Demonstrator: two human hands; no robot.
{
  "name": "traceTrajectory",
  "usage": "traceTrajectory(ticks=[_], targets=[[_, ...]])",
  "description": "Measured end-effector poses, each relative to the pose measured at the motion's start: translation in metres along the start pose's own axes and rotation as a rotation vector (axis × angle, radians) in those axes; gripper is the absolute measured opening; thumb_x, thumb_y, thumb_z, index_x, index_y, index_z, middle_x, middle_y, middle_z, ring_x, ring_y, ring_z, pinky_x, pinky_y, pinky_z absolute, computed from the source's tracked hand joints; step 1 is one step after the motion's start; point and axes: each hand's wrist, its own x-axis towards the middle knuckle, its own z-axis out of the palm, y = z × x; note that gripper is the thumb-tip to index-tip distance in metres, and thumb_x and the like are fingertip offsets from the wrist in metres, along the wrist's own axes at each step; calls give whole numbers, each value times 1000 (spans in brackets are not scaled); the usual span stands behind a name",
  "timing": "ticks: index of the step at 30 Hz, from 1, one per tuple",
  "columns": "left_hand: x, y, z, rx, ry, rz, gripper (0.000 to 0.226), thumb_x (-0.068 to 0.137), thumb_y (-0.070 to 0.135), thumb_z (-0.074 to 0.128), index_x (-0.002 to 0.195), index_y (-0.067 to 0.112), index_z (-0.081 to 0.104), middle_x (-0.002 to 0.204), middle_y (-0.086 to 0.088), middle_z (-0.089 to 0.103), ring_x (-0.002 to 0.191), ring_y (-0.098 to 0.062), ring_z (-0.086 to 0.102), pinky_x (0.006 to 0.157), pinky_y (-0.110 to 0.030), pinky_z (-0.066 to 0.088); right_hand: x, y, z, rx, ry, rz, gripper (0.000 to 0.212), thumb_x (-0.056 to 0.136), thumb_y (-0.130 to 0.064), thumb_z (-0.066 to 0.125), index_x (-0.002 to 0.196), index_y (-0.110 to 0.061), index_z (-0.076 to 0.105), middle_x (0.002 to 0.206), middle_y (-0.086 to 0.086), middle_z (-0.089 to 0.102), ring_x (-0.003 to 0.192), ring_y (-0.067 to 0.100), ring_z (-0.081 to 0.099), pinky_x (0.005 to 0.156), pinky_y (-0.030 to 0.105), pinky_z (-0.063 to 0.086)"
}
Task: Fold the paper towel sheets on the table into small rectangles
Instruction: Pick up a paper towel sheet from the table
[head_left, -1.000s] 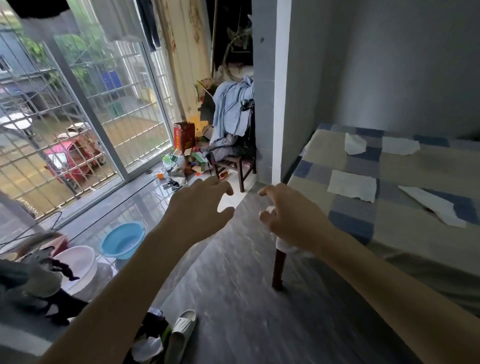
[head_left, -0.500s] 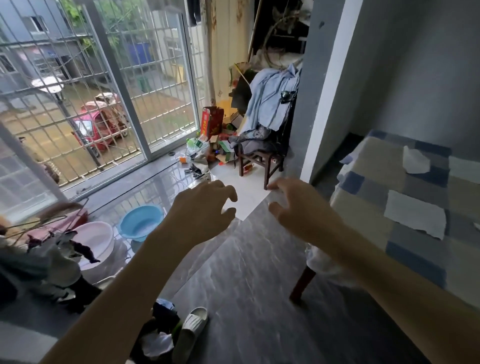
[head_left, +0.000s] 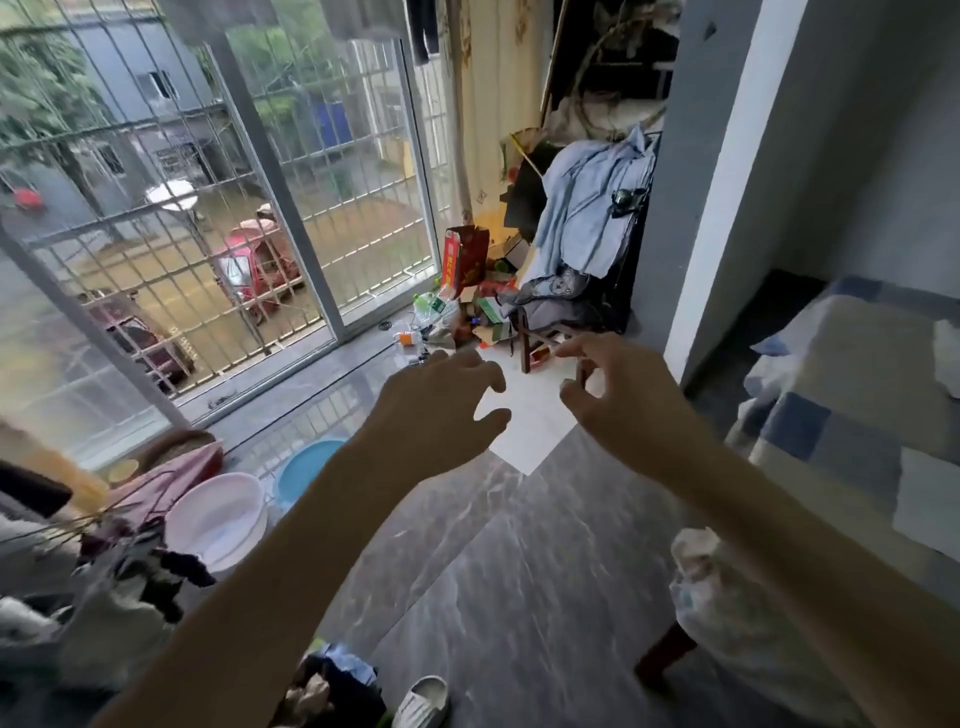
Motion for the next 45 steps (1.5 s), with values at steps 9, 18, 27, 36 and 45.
traceTrajectory(ticks=[9,18,27,36,45], targets=[[119,18,20,-2,5,55,32,93,54,47,119,36,56,137,17,45,120,-9,48,88,-33,49,95,81,-11,38,-24,42,38,85,-26,60,124,-24,58,120,-1,60,98,9,52,85,25,41],[227,22,37,-8,30,170,31,91,50,52,118,35,58,138,14,45,124,-13,44,94,-37,44,155,140,-21,72,7,139,37,85,-26,57,122,-26,58,119,-4,59,104,10,55,91,30,46],[355,5,72,-89,26,308,32,91,46,53,118,30,58,127,10,53,119,-17,48,92,-37,44,243,202,-4,-12,19,240,34,88,-26,60,122,-29,58,123,-9,59,98,0,50,72,7,33],[507,-62,79,-152,-2,365,24,91,39,53,112,31,59,114,9,56,109,-16,53,74,-30,39,388,232,22,-88,-9,286,36,92,-27,55,128,-29,52,124,-5,55,105,9,55,80,19,42],[595,-52,106,-226,-170,504,25,89,45,50,112,37,57,108,15,56,105,-13,58,80,-38,51,435,270,35,-135,21,402,36,91,-34,54,126,-28,52,125,-6,55,106,8,52,87,27,46]])
